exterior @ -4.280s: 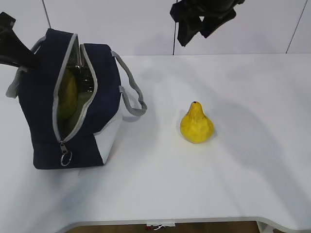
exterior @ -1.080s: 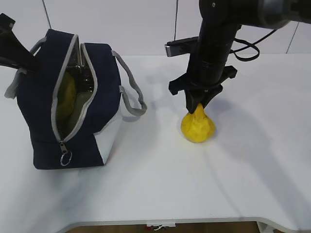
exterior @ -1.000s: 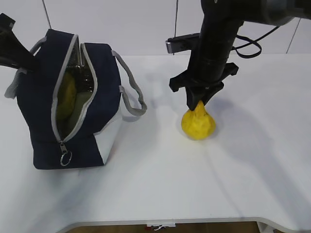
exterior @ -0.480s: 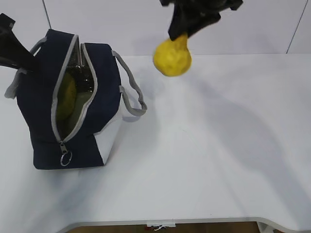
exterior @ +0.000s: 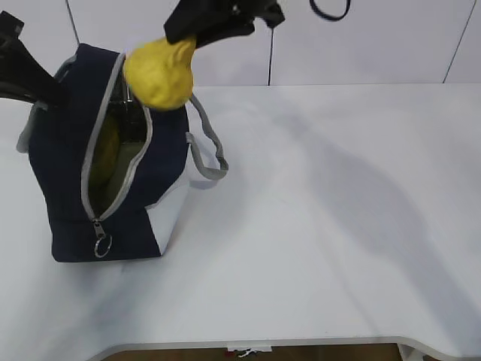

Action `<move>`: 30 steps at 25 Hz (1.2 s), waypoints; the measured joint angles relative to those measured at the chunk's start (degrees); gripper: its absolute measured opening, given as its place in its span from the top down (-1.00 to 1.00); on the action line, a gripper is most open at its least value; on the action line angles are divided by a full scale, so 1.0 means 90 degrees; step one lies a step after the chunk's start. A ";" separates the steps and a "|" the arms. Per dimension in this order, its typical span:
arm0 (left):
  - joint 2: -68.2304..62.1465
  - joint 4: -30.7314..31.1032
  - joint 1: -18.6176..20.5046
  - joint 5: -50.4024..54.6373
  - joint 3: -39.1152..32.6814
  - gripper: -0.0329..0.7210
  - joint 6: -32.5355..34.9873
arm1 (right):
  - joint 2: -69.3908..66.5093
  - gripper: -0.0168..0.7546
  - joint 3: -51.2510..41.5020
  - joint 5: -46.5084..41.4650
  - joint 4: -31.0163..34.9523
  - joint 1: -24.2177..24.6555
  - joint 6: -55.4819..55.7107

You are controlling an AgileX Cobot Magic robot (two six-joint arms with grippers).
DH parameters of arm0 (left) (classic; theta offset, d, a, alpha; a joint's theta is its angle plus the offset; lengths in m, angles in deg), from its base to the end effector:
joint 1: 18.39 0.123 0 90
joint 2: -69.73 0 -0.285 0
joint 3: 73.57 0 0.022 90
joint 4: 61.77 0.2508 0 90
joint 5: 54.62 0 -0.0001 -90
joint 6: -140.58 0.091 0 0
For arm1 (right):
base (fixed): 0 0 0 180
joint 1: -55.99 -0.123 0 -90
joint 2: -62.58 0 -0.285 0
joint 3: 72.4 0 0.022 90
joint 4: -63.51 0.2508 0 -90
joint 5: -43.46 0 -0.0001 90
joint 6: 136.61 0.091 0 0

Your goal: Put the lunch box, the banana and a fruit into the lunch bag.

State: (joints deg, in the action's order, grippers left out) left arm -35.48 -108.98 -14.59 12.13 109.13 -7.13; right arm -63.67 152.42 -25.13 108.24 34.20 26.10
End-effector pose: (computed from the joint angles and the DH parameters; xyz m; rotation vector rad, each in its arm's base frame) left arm 0.3504 -0.0383 0.3019 0.2945 2.5569 -0.9388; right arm 0.4003 0.2243 0.3574 -0.7139 2.3625 1.0686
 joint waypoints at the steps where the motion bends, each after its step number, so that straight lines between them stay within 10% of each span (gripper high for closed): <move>1: 0.0000 -0.0040 0.0000 0.0000 0.0000 0.92 -0.0010 | -0.0177 0.38 0.0000 0.0032 0.0080 -0.0013 -0.0087; 15: 0.0000 -0.0096 0.0000 0.0142 0.0000 0.92 -0.0010 | -0.1261 0.36 0.0000 0.0695 0.1334 -0.0249 -0.1197; 23: 0.0000 -0.0108 0.0000 0.0191 0.0000 0.92 -0.0010 | -0.1319 -0.21 0.0057 0.0550 0.1385 -0.0237 -0.1207; 30: 0.0000 -0.0084 0.0000 0.0222 0.0000 0.92 -0.0010 | -0.1319 -0.28 0.1040 -0.0176 -0.0157 -0.0201 -0.0263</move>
State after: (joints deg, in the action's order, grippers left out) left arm -35.48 -109.74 -14.59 14.12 109.13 -7.22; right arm -75.54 161.78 -26.71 106.83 32.40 23.73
